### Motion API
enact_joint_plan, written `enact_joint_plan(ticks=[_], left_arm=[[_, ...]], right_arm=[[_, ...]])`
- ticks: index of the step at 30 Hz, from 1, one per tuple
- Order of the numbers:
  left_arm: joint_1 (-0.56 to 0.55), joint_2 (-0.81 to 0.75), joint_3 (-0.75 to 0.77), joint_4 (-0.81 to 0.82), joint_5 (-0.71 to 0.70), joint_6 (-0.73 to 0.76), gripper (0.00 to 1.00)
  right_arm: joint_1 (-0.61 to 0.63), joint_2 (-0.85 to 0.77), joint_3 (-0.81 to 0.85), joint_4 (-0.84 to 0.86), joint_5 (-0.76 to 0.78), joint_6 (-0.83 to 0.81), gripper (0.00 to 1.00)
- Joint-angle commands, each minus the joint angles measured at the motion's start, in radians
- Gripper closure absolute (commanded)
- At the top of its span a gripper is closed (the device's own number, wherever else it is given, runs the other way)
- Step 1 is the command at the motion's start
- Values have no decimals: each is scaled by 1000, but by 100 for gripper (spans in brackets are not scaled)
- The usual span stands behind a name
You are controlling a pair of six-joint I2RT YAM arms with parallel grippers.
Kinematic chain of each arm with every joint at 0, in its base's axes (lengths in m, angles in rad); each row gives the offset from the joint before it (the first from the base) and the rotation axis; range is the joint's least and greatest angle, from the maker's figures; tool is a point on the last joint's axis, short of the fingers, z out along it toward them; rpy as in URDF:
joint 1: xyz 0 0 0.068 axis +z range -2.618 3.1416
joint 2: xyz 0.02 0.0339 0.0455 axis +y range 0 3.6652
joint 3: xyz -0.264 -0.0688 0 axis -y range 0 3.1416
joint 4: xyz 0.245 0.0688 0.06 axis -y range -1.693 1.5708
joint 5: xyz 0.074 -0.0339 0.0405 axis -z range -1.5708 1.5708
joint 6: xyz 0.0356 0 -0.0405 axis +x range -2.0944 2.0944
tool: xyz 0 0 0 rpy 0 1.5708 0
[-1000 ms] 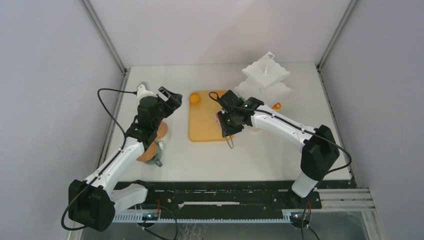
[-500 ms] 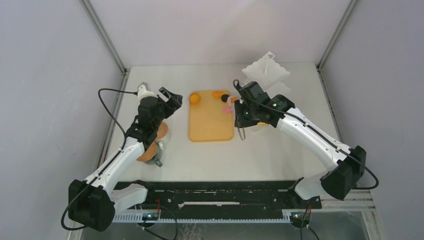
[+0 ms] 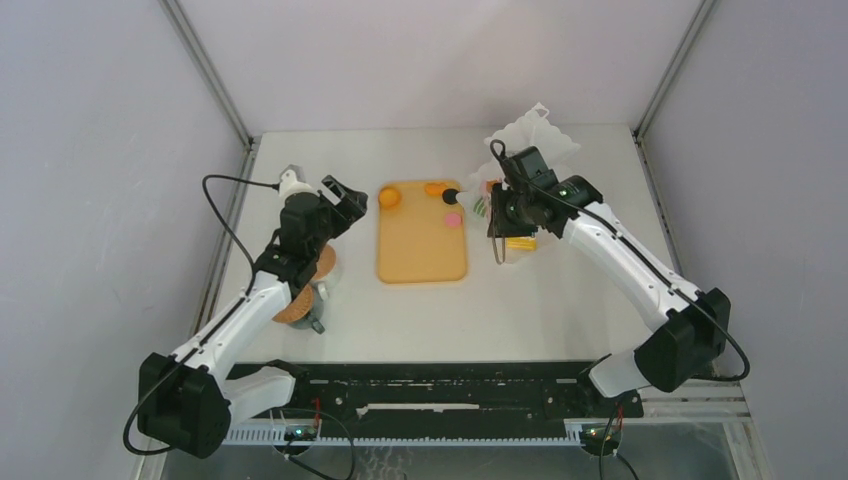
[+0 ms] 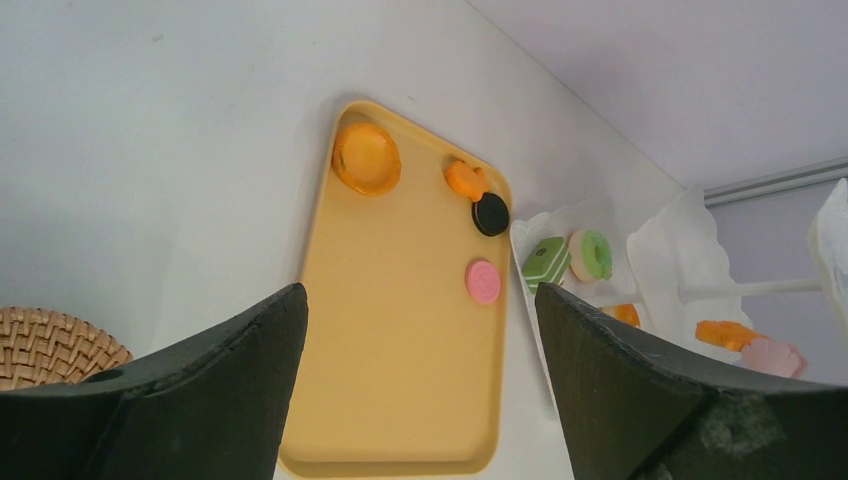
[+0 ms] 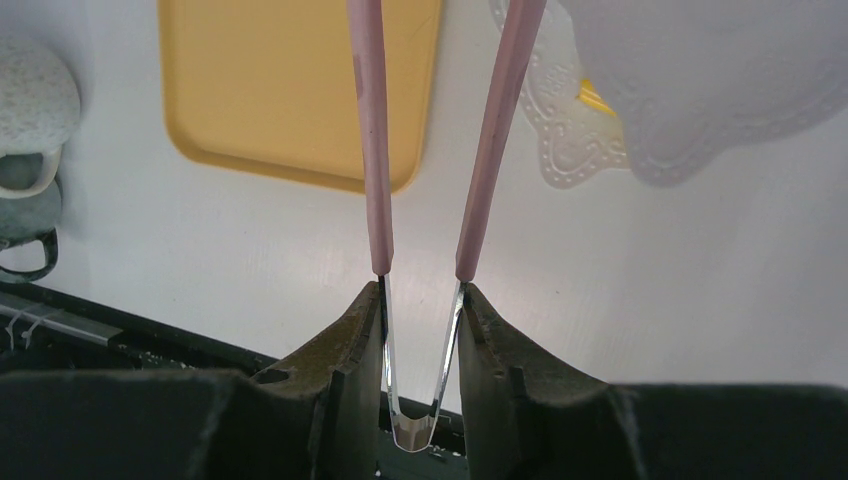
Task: Serve the afternoon tea
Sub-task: Place the desert on the desert table.
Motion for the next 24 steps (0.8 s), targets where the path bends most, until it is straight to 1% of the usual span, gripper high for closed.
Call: enact_joint_plan(ticks=[1,11,24], left_arm=[[-5,11,72,9,-13,26,12],[-3,40,87,9,-5,42,11],[-2,66,98,5,-3,56,11]], right_arm=[[-32,51,63,61,-25,-14,83],[-94,143,112,113,-41,-29,84],[-135,256,189,145,-56,-36,84]])
